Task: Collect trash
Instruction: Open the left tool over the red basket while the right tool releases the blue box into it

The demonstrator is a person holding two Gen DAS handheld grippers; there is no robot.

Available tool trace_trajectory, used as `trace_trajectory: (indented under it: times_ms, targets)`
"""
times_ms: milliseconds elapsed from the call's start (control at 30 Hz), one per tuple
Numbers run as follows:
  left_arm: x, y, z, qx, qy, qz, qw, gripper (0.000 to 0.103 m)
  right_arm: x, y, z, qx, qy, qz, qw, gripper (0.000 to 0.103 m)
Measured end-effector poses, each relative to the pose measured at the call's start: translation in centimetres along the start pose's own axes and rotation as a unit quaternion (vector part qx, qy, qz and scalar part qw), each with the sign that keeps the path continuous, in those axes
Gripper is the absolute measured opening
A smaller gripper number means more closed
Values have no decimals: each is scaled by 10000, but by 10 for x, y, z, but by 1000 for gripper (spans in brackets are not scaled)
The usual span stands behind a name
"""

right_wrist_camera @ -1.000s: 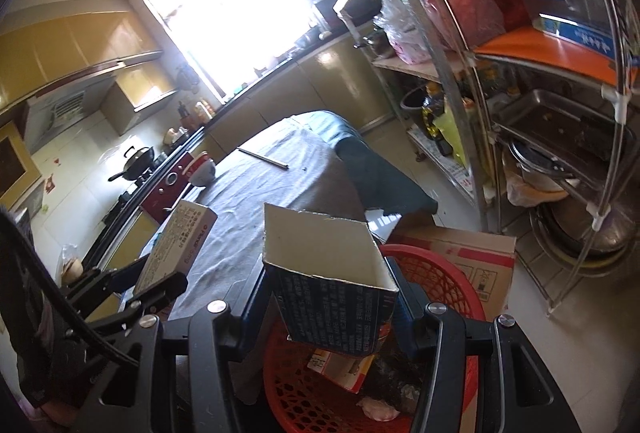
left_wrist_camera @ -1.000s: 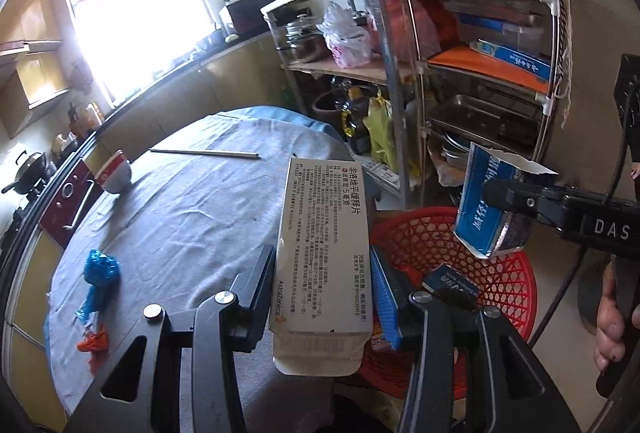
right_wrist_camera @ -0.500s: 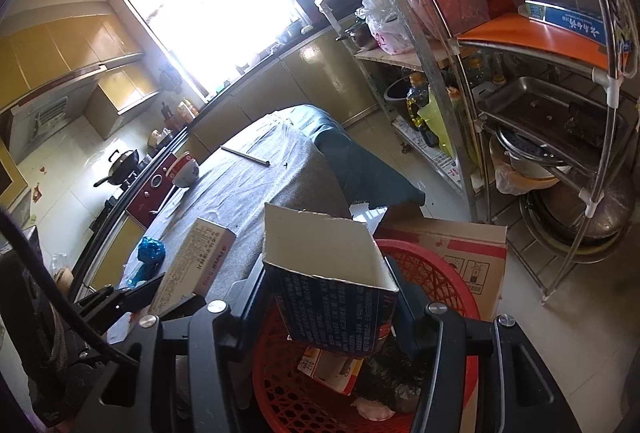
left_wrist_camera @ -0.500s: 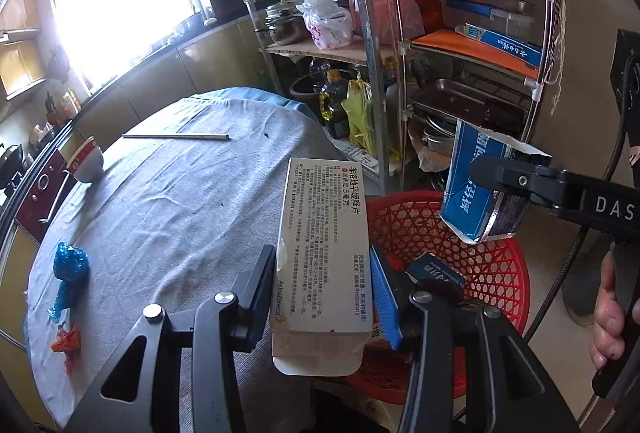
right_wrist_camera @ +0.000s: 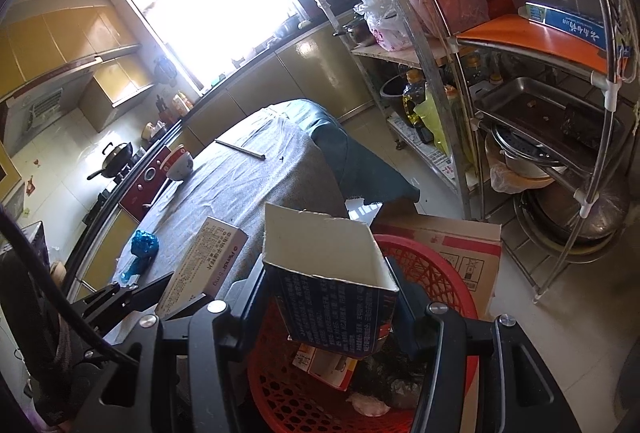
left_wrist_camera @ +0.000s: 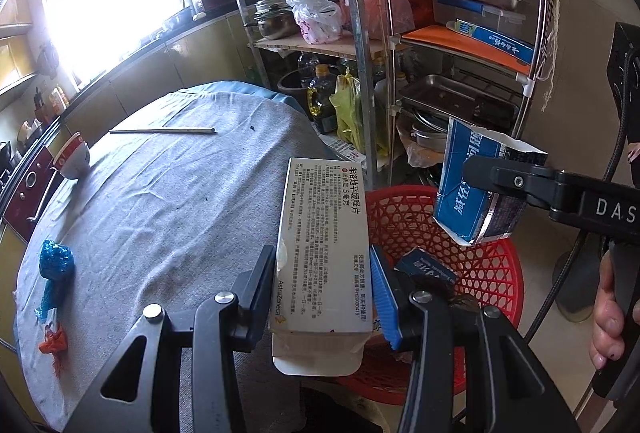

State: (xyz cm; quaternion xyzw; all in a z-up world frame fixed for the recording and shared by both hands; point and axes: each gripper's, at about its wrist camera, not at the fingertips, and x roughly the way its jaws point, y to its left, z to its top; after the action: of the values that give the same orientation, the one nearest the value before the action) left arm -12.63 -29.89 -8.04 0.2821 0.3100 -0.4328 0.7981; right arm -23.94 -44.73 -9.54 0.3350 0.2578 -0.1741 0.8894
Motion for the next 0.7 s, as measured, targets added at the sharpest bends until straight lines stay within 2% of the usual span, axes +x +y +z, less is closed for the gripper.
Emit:
trace_trajectory:
  times_ms: [700]
  targets:
    - [12, -7, 0, 99, 122, -155, 9998, 47, -7, -4, 0, -14, 20, -151, 9999, 59]
